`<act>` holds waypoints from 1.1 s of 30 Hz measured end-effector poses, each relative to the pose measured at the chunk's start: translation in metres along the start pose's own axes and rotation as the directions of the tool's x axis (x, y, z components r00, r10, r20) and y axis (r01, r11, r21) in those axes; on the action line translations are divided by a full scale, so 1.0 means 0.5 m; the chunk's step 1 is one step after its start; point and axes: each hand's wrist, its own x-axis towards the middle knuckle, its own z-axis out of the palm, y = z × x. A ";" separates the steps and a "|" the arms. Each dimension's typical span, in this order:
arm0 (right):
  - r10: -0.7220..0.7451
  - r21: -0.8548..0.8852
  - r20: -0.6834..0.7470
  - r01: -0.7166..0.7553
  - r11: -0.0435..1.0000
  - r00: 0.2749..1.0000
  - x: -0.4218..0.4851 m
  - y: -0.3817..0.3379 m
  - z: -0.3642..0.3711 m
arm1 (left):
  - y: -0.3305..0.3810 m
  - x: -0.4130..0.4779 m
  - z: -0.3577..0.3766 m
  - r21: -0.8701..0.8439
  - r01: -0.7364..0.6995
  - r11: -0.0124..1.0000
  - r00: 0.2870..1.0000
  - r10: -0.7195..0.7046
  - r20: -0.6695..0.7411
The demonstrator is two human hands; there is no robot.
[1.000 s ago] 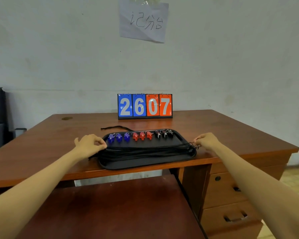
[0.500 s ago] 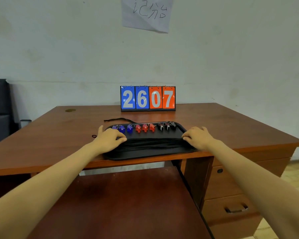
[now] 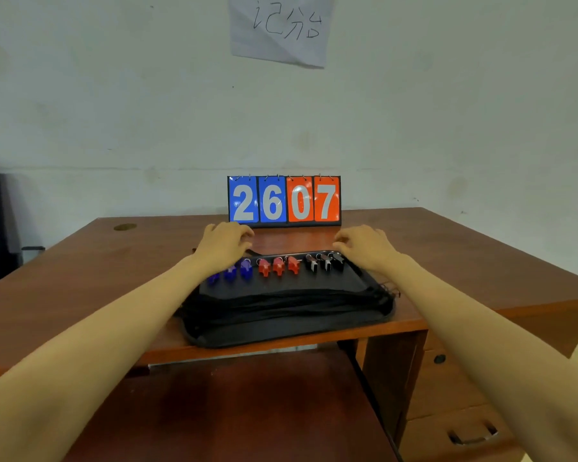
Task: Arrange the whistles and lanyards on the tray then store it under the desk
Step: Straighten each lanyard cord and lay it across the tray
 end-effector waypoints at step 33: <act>0.027 0.687 0.113 -0.097 0.720 0.993 0.233 -0.013 0.029 | -0.107 0.192 0.034 -0.472 0.064 0.879 0.997 -0.075 -0.004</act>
